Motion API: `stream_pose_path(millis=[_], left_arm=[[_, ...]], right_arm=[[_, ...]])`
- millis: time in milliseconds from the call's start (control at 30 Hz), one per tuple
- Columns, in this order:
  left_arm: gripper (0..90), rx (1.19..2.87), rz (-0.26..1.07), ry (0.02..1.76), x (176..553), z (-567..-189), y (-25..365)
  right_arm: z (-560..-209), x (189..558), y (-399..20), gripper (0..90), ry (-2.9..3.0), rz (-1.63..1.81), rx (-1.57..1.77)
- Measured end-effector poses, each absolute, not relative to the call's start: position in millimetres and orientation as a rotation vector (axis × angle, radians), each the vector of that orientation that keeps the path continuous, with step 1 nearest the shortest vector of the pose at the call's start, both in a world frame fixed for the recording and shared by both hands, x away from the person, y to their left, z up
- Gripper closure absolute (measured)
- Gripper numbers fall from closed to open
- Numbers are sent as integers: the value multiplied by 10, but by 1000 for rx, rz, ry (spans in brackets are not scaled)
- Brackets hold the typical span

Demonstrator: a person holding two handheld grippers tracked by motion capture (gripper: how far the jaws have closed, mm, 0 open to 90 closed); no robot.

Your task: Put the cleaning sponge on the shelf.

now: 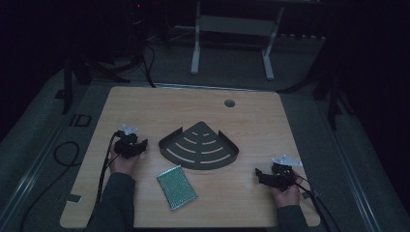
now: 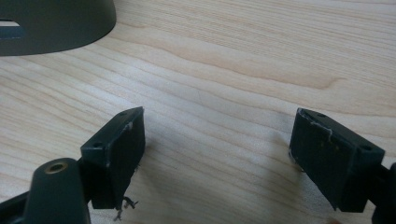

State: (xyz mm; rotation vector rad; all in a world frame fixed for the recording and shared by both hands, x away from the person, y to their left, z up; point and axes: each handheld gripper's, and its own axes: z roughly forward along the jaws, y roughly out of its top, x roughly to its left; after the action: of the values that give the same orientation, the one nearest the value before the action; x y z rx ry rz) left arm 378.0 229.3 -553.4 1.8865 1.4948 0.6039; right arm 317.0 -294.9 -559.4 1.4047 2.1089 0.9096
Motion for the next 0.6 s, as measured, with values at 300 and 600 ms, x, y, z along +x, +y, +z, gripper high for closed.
stream_pose_path(millis=[300,600], left_arm=[[582,1871,536,1401,3526,-5313,2318],[679,1949,448,1257,3229,-5171,2095]], right_arm=[[-5593,3170,-2949,178,2109,910,1405],[-5593,3170,-2951,176,2112,910,1403]])
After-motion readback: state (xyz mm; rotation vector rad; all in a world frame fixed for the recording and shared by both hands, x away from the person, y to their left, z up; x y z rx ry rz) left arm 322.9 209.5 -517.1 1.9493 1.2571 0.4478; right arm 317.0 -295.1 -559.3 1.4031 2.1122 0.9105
